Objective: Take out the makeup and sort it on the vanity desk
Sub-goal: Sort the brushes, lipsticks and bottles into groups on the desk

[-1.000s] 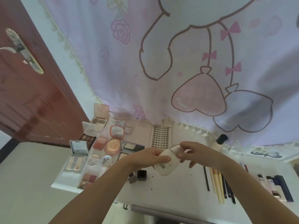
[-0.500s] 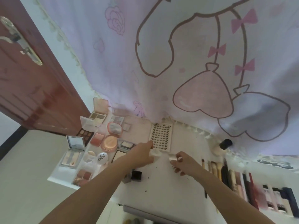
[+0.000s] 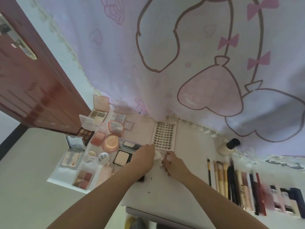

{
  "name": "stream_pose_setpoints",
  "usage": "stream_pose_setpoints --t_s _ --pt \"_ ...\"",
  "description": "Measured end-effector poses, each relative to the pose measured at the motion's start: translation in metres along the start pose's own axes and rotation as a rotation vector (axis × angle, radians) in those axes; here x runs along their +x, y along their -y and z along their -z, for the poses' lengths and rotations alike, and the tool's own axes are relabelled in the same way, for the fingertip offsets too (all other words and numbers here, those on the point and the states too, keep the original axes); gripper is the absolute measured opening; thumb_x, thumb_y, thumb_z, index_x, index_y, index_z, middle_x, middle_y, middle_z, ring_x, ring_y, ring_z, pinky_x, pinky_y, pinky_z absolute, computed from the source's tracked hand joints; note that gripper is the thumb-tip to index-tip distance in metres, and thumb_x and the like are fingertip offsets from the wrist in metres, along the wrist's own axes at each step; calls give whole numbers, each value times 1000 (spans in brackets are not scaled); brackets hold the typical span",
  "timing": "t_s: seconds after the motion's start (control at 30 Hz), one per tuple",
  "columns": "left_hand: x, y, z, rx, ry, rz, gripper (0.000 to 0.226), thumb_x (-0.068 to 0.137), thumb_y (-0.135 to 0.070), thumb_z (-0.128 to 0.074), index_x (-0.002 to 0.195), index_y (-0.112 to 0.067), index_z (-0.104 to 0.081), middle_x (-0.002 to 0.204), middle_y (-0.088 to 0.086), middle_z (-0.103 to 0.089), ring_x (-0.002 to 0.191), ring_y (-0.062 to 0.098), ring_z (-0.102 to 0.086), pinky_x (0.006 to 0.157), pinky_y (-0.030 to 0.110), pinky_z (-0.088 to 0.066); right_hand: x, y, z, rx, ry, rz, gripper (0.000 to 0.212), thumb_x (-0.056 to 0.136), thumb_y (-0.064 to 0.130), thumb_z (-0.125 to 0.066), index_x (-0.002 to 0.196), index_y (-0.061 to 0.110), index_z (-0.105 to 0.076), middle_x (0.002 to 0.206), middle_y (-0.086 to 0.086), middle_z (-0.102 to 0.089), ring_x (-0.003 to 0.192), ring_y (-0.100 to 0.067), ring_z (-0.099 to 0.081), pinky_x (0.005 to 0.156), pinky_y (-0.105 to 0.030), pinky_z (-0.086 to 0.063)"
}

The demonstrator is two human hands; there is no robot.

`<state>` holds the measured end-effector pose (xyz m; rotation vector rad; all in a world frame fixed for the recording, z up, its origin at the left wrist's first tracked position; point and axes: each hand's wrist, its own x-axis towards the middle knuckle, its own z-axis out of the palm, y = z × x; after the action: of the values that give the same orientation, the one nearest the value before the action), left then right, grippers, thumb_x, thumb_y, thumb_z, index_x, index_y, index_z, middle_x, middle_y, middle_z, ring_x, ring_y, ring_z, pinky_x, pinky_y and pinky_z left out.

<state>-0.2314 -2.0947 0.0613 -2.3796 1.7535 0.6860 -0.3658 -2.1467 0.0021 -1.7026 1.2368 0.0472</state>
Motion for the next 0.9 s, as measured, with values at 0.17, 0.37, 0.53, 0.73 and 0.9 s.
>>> stream_pose_setpoints --t_s 0.17,0.37,0.53,0.73,0.9 --pt "-6 2 3 -27 60 -13 35 90 -2 -49 122 -10 -37 120 11 -50 108 27 -53 87 35 -48 -12 -7 36 -49 -60 26 19 97 31 -45 105 18 -56 76 6 -63 55 -6 -57 49 -13 -43" --pt "0 -28 31 63 -20 -158 41 89 -22 -54 125 -13 -36 122 7 -47 114 25 -44 85 37 -43 -37 -11 162 -276 -484 87 21 97 18 -44 103 16 -64 95 -2 -62 79 -19 -57 74 -30 -46" --pt "35 -118 22 -220 -33 -409 28 94 -30 -46 116 -13 -46 115 6 -51 106 24 -50 82 33 -40 -54 -20 211 -779 -485 -48 22 98 20 -37 106 11 -55 104 -8 -58 87 -25 -58 72 -34 -49" --pt "69 -197 -22 -707 215 -334 37 90 -16 -53 126 -10 -44 113 16 -59 97 34 -62 87 46 -51 -40 -40 203 -731 -290 -165 19 98 24 -41 106 10 -53 93 -2 -58 91 -23 -60 70 -32 -47" --pt "80 -206 -34 -781 203 -283 37 86 -14 -56 121 -8 -45 110 21 -60 92 40 -62 81 54 -52 -33 -49 203 -732 -263 -153 14 99 22 -41 98 10 -49 84 -5 -59 73 -20 -57 62 -29 -46"
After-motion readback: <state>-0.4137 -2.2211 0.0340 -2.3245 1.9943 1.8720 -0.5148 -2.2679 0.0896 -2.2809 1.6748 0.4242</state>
